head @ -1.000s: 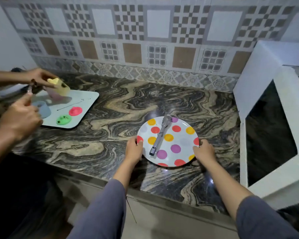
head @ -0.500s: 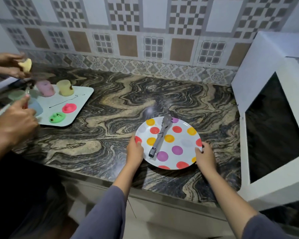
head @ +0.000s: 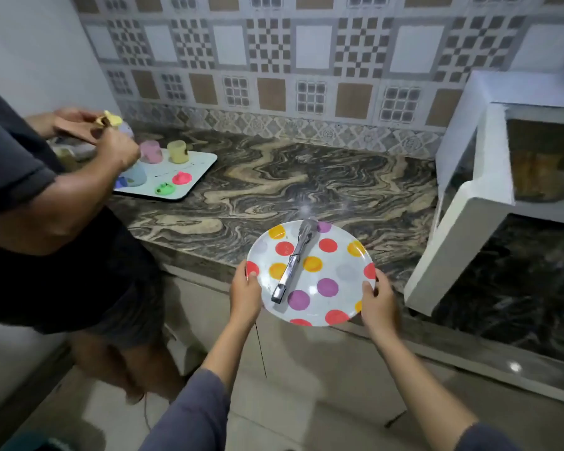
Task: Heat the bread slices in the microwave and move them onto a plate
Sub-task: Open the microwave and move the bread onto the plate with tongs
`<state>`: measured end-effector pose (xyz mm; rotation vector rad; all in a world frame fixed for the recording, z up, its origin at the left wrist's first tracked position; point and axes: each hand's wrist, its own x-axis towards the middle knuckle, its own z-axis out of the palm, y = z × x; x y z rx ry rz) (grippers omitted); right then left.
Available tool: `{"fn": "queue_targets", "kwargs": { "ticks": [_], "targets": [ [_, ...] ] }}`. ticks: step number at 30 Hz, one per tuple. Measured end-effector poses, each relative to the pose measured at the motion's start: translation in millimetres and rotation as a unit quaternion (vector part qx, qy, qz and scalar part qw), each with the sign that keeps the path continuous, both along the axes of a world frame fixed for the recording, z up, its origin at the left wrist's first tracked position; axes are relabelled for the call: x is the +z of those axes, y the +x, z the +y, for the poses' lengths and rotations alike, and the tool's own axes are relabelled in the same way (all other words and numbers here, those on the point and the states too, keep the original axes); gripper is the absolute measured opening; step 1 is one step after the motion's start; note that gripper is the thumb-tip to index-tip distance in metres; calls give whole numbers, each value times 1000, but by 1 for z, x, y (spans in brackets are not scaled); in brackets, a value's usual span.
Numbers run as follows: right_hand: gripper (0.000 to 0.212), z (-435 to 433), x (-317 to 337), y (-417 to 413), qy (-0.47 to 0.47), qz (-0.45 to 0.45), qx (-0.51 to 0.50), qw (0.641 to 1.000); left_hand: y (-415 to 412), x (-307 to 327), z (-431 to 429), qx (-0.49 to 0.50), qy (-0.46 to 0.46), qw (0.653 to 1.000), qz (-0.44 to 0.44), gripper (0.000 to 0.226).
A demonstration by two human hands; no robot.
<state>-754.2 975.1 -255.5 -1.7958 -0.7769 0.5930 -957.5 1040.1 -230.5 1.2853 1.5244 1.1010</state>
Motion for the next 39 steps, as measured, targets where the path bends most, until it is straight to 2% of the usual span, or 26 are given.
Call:
{"fn": "queue_targets", "kwargs": {
  "ticks": [6, 10, 19, 23, 30, 39],
  "targets": [
    [34, -105, 4, -26, 40, 10, 36, 998, -30, -8, -107, 25, 28, 999, 11, 23],
    [38, -181, -3, -27, 48, 4, 35, 998, -33, -24, -180, 35, 18, 999, -12, 22],
    [43, -316, -21, 30, 50, 2, -74, 996, 39, -35, -304, -79, 9, 995, -60, 40],
    [43, -355, -22, 68, 67, 21, -140, 988, 90, -47, -321, -137, 13, 988, -69, 36],
    [42, -394, -16, 139, 49, -22, -238, 970, 187, -40, -328, -230, 9, 967, -107, 39],
    [41, -339, 1, 242, 48, -42, -295, 954, 312, -32, -254, -276, 2, 955, -108, 42]
  ]
}}
